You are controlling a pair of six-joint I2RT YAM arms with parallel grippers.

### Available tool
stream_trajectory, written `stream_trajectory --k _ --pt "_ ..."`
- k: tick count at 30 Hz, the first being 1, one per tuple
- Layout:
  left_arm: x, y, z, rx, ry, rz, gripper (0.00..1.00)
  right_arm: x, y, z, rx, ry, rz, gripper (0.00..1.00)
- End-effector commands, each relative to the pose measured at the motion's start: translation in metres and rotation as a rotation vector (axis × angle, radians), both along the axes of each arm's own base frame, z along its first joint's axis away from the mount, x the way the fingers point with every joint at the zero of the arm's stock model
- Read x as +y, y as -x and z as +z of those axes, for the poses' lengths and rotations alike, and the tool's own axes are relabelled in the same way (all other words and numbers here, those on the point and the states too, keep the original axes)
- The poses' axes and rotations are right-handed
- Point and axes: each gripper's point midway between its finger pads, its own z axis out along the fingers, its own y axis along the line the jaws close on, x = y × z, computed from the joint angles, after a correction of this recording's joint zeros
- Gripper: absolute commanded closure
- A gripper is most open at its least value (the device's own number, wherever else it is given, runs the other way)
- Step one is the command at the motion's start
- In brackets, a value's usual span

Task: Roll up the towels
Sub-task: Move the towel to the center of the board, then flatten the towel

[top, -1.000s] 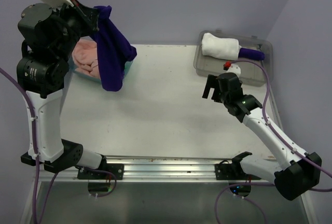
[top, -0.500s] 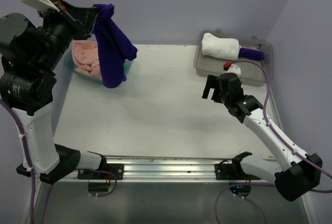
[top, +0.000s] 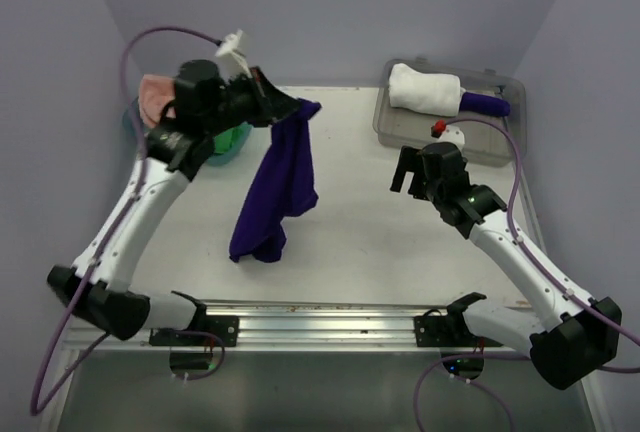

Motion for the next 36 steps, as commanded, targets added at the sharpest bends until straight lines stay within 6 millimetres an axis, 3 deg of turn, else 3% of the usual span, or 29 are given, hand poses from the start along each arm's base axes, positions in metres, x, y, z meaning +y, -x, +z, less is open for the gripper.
stream_trajectory --k 1,2,5,6,8,11,12,13,14,15,16,18,19,21,22,24,25,30,33,36 --pt "-0.061 -0.014 -0.083 0.181 0.015 -0.152 0.95 -0.006 0.001 0.009 -0.026 0.015 -0.02 0.01" --pt "-0.073 -0.02 -0.111 0.244 -0.021 -0.164 0.7 -0.007 0.001 0.014 -0.039 0.014 -0.022 0.02" --pt "-0.081 -0.024 -0.147 0.321 -0.11 -0.173 0.32 -0.013 0.003 0.022 -0.065 0.031 -0.023 0.02" --pt "-0.073 -0.025 -0.157 0.337 -0.163 -0.142 0.24 -0.013 0.004 0.022 -0.066 0.04 -0.014 0.02" --pt "-0.059 -0.027 -0.157 0.334 -0.214 -0.082 0.17 -0.007 0.006 0.021 -0.06 0.028 0.02 0.02" --pt "-0.017 -0.023 -0.177 0.388 -0.315 0.049 0.19 0.012 0.005 0.012 -0.033 -0.003 0.125 0.01" --pt "-0.002 -0.019 -0.187 0.421 -0.339 0.078 0.2 0.031 0.006 0.003 0.003 -0.04 0.221 0.02" --pt "0.013 -0.01 -0.21 0.479 -0.365 0.1 0.2 0.042 0.008 -0.002 0.027 -0.061 0.272 0.02" --pt "0.038 -0.009 -0.21 0.491 -0.351 0.154 0.21 0.051 0.008 -0.002 0.039 -0.078 0.304 0.02" --pt "0.054 -0.004 -0.22 0.521 -0.358 0.19 0.21 0.067 0.011 -0.015 0.091 -0.082 0.357 0.02" --pt "0.07 0.008 -0.245 0.586 -0.384 0.222 0.21 0.075 0.012 -0.02 0.105 -0.078 0.379 0.02" --pt "0.101 0.025 -0.26 0.652 -0.406 0.306 0.21 0.099 0.018 -0.026 0.126 -0.066 0.437 0.02" --pt "0.108 0.038 -0.278 0.698 -0.435 0.323 0.21 0.107 0.019 -0.041 0.172 -0.055 0.451 0.02" --pt "0.112 0.056 -0.288 0.723 -0.432 0.322 0.21 0.124 0.019 -0.049 0.207 -0.093 0.455 0.02" --pt "0.111 0.071 -0.306 0.772 -0.429 0.306 0.2 0.132 0.019 -0.068 0.272 -0.107 0.461 0.01" --pt "0.11 0.082 -0.316 0.785 -0.408 0.293 0.18 0.141 0.012 -0.075 0.318 -0.132 0.431 0.02" --pt "0.107 0.096 -0.332 0.835 -0.401 0.268 0.17 0.143 0.006 -0.077 0.326 -0.138 0.417 0.01" --pt "0.11 0.113 -0.352 0.863 -0.387 0.279 0.19 0.146 -0.025 -0.103 0.387 -0.244 0.332 0.11" --pt "0.111 0.117 -0.373 0.876 -0.373 0.294 0.27 0.15 -0.035 -0.119 0.435 -0.283 0.312 0.18" --pt "0.106 0.123 -0.39 0.914 -0.364 0.266 0.47 0.153 -0.042 -0.134 0.468 -0.272 0.292 0.28"
